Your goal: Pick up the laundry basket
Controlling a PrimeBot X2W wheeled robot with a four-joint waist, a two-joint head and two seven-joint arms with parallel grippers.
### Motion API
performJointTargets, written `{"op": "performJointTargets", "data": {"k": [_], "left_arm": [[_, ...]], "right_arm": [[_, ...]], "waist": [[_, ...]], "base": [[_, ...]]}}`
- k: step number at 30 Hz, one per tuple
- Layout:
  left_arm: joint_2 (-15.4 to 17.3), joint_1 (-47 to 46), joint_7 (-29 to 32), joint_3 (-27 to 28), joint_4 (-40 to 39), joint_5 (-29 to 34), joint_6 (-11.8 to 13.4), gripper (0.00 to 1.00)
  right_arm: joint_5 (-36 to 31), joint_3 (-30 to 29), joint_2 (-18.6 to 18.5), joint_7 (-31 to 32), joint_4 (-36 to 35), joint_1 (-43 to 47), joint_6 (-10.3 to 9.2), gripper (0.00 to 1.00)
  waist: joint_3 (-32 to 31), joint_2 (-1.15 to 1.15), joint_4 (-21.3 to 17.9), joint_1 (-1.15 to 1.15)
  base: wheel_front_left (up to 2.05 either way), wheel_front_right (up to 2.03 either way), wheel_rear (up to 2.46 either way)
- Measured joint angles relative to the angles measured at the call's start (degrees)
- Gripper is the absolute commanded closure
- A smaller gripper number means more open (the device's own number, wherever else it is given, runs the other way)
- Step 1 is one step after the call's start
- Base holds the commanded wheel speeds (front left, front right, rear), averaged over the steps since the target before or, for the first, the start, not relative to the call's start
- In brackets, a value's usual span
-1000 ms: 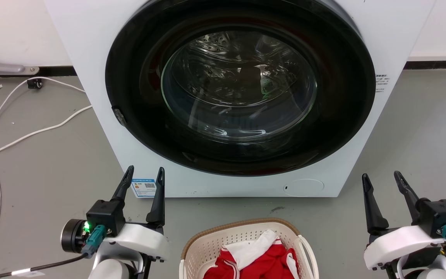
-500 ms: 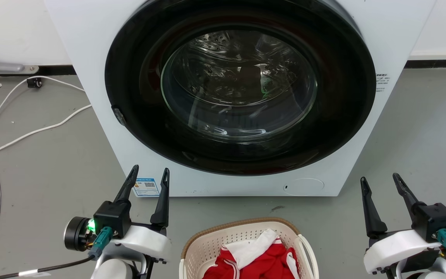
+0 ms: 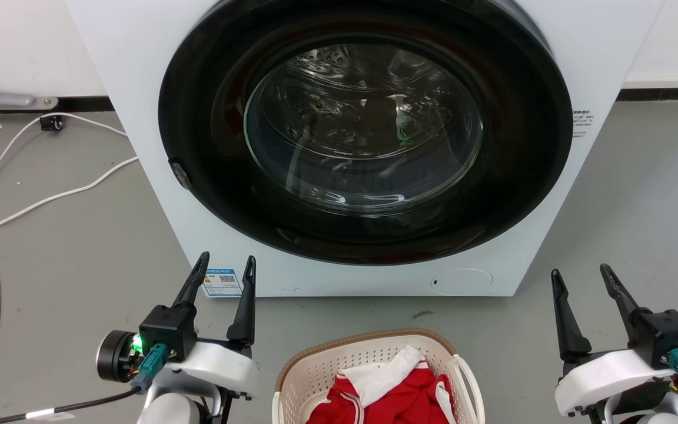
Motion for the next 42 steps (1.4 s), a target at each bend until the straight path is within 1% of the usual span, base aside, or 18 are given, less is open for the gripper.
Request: {"op": "performJointTargets", "data": {"k": [7,14,25,36,42], "left_arm": [[-0.1,-0.66,-0.01,0.02,0.57,0.36,0.04,0.0],[-0.19,-2.27,-0.09,-0.75,5.82,0.55,0.7,0.0],[-0.24,-7.66,-0.09,-2.55,19.27,-2.33,1.05,0.0],[-0.26,-15.89,1.7,-7.14,36.3,-9.31,0.71,0.0],[-0.29,-19.0,3.2,-9.88,43.99,-13.93,0.44,0.0]], "right_arm": [[0.11,-0.29,0.0,0.24,0.43,-0.54,0.0,0.0],[0.08,-0.34,0.01,2.03,2.91,-1.89,0.0,0.0],[0.71,-0.1,0.03,3.68,11.31,-5.92,0.0,0.0],[0.66,0.43,0.09,3.67,22.69,-12.6,0.0,0.0],[0.4,0.73,0.09,3.78,29.56,-16.47,0.0,0.0]], "waist": [[0.83,0.0,0.09,0.0],[3.87,0.0,0.12,0.0],[11.29,0.0,0.24,0.0],[18.62,0.0,1.03,0.0],[21.66,0.0,1.18,0.0]], "base": [[0.0,0.0,0.0],[0.0,0.0,0.0],[0.0,0.0,0.0],[0.0,0.0,0.0],[0.0,0.0,0.0]]}}
